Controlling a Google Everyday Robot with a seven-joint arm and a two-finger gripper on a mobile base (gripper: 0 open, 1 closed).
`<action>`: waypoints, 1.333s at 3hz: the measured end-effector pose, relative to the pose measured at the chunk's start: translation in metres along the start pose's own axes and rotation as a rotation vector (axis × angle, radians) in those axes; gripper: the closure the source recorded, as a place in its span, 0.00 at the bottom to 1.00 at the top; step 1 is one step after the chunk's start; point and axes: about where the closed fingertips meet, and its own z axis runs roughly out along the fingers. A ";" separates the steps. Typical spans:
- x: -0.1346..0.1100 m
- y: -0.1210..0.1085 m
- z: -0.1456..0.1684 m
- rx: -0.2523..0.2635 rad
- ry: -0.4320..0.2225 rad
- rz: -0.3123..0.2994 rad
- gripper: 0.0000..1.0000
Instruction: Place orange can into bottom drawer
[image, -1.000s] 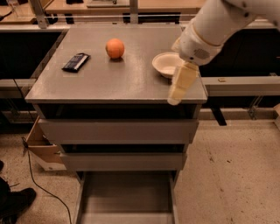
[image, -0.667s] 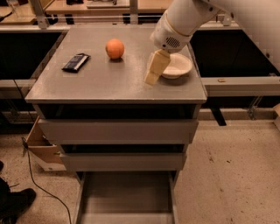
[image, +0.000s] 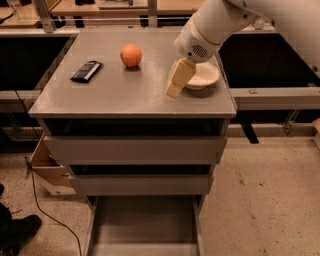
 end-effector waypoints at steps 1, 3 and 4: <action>-0.015 -0.019 0.019 0.045 -0.069 0.051 0.00; -0.071 -0.084 0.081 0.136 -0.194 0.143 0.00; -0.097 -0.105 0.122 0.158 -0.222 0.173 0.00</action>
Offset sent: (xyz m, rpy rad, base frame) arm 0.1279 0.0880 0.0022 0.2834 -0.1394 -0.1693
